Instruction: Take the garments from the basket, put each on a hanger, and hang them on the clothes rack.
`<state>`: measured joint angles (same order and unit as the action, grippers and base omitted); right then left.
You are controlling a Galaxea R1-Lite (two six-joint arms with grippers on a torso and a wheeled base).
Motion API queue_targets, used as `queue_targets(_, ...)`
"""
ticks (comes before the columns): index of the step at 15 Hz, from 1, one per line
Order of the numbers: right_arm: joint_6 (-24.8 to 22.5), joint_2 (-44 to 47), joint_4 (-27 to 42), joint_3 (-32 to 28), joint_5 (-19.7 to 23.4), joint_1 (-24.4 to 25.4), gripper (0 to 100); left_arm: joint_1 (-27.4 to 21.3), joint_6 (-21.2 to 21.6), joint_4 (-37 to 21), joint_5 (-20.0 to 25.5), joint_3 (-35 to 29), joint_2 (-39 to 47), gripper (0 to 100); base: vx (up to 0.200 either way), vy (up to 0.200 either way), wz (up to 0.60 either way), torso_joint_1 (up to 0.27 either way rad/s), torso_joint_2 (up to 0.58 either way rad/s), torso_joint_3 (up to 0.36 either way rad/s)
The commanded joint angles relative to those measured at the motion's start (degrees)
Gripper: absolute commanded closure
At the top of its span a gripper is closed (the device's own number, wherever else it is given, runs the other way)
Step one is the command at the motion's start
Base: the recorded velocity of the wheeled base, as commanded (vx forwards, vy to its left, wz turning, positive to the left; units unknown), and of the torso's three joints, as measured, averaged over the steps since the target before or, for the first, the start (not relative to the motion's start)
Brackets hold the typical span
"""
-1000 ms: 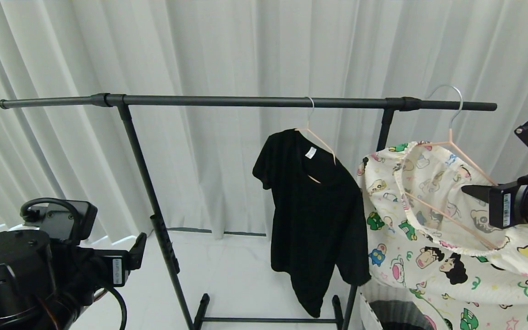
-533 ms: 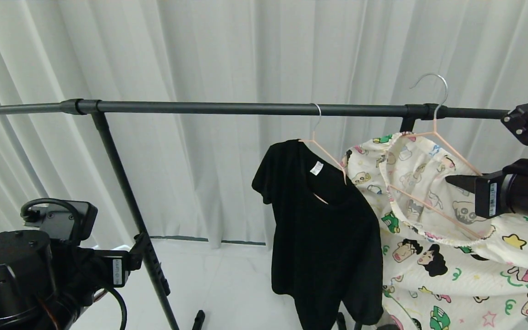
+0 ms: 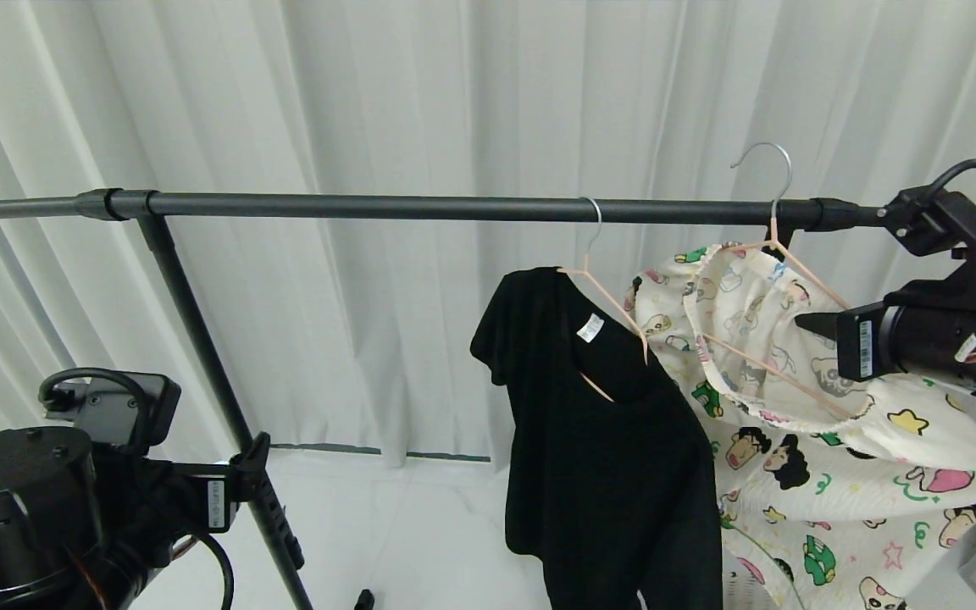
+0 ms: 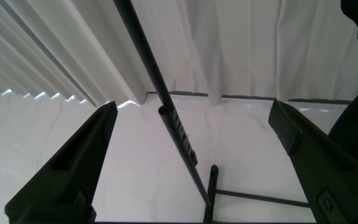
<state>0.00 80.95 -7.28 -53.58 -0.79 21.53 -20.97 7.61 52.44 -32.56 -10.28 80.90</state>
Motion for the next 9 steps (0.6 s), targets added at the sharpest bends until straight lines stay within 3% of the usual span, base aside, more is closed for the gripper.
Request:
queue_targets(1, 0.00, 4.22, -0.02, -1.88, -0.09, -0.35, 100, -0.04, 0.22, 0.03, -0.05, -0.01, -0.04, 0, 0.000, 0.000, 0.00, 0.000, 0.00, 0.000)
queue_targets(9, 0.00, 11.87, -0.19, -4.34, -0.35, -1.14, 100, -0.65, 0.92, 0.03, -1.28, -0.97, 0.05, 0, 0.000, 0.000, 0.00, 0.000, 0.00, 0.000)
